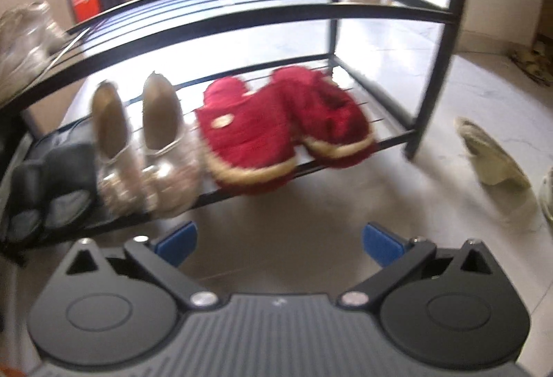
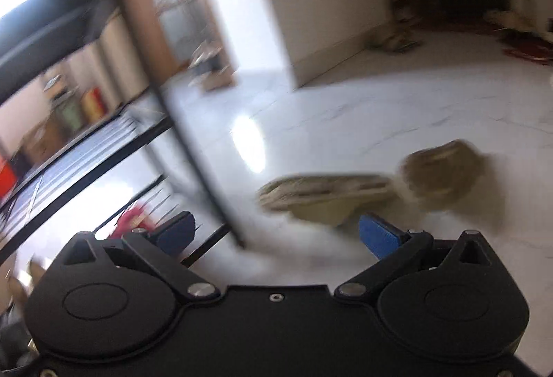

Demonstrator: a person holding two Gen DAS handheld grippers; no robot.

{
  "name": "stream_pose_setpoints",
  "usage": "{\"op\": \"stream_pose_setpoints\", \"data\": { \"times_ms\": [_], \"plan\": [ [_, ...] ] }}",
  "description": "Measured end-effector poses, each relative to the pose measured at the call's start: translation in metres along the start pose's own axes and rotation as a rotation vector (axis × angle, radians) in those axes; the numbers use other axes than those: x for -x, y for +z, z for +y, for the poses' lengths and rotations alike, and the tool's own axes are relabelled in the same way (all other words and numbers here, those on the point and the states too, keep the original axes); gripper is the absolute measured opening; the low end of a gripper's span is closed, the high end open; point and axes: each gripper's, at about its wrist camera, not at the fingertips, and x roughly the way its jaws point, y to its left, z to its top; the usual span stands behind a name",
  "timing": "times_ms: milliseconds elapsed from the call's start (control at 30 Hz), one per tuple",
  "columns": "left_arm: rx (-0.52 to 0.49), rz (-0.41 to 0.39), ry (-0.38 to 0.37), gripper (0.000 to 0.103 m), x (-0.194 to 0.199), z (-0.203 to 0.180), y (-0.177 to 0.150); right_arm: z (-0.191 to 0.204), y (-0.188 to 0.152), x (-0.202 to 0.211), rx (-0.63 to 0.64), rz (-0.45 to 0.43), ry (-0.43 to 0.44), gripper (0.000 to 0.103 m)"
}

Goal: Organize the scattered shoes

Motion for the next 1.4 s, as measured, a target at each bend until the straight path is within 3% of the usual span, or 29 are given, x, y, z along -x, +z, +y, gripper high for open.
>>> {"op": "stream_pose_setpoints", "data": {
  "times_ms": [133, 267, 433, 567, 767, 867, 1033, 1233, 1400],
  "plan": [
    [-0.018, -0.003, -0.112, 0.102, -0.01, -0.031, 0.007, -0.044, -0.007, 0.014, 0.039, -0.15, -0.057, 0.103],
    [-0.073, -0.01, -0.124, 0.103, -0.019, -0.068, 0.011, -0.079, -0.016, 0.017, 0.066, -0.208, -0.093, 0.103],
    [-0.048, 0.004, -0.193, 0.102, -0.038, -0.101, 0.011, -0.099, -0.028, 0.019, 0.141, -0.256, -0.085, 0.103],
    [-0.018, -0.057, -0.262, 0.102, -0.058, -0.123, 0.006, -0.106, -0.041, 0.017, 0.181, -0.298, -0.08, 0.103],
    [-0.135, -0.093, -0.323, 0.102, -0.087, -0.163, 0.011, -0.112, -0.059, 0.012, 0.163, -0.251, -0.059, 0.103],
    [-0.064, -0.108, -0.407, 0.102, -0.106, -0.181, 0.019, -0.109, -0.066, 0.008, 0.166, -0.277, -0.075, 0.103],
    [0.013, -0.056, -0.472, 0.102, -0.139, -0.203, 0.028, -0.105, -0.075, -0.003, 0.167, -0.271, -0.081, 0.103],
    [0.026, -0.058, -0.483, 0.101, -0.165, -0.219, 0.029, -0.107, -0.086, -0.014, 0.068, -0.266, -0.062, 0.103],
    [0.168, 0.039, -0.476, 0.102, -0.199, -0.224, 0.035, -0.102, -0.093, -0.016, 0.076, -0.231, -0.022, 0.103]
  ]
}}
